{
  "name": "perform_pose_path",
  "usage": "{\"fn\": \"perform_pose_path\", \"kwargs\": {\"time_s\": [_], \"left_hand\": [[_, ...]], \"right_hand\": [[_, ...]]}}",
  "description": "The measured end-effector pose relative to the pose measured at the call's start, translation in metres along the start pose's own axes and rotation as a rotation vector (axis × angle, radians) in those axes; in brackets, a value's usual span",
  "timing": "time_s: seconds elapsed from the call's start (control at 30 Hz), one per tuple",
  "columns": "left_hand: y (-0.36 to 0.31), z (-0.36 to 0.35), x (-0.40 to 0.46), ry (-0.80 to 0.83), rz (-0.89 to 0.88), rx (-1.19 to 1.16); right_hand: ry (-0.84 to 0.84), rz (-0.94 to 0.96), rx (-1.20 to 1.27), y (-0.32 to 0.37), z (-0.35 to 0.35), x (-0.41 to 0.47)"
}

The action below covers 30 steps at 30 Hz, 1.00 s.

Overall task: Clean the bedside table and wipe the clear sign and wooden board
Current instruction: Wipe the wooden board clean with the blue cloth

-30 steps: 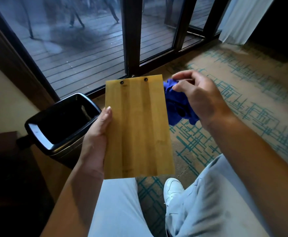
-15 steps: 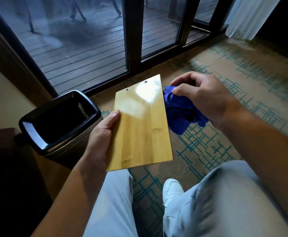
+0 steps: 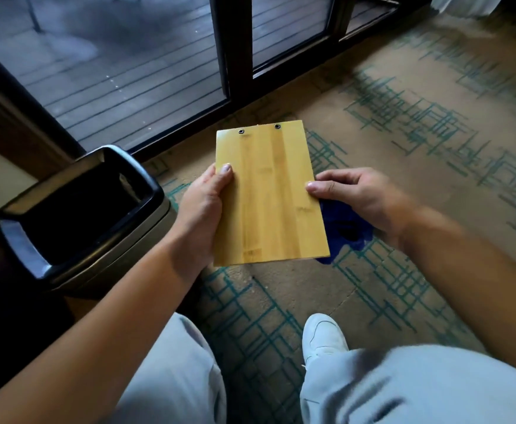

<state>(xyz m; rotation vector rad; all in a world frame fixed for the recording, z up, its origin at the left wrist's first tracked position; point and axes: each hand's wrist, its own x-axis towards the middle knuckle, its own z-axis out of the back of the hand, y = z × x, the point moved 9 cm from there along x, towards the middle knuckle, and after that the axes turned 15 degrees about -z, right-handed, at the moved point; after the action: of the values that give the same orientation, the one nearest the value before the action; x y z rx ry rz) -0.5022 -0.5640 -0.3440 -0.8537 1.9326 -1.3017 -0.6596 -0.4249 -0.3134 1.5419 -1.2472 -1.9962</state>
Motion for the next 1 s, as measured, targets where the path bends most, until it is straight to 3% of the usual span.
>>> {"fn": "perform_pose_path", "kwargs": {"time_s": [0.2,0.33,0.4,0.47,0.57,0.63,0.77,1.0], "left_hand": [[0.024,-0.002,0.022,0.123,-0.031,-0.011],[0.048,0.015,0.045,0.123,-0.014,0.014],[0.068,0.031,0.059,0.108,-0.026,0.198],[0.096,0.052,0.071,0.116,-0.016,0.621],[0.134,0.071,0.081,0.281,0.073,1.320],[0.154,0.077,0.085,0.381,0.106,1.545],[0.182,0.077,0.082,0.434,0.109,1.729],[0.209,0.086,0.081,0.384,0.233,1.677]], "right_hand": [[0.014,0.024,0.161,-0.036,0.004,0.026],[-0.026,0.056,0.302,-0.060,0.023,0.038],[-0.075,0.039,0.295,-0.076,0.038,0.046],[-0.147,-0.008,0.301,-0.101,0.054,0.053],[-0.253,-0.082,0.305,-0.144,0.075,0.064],[-0.280,-0.127,0.251,-0.169,0.082,0.070],[-0.295,-0.208,0.045,-0.200,0.095,0.090],[-0.211,-0.265,-0.181,-0.214,0.105,0.143]]}}
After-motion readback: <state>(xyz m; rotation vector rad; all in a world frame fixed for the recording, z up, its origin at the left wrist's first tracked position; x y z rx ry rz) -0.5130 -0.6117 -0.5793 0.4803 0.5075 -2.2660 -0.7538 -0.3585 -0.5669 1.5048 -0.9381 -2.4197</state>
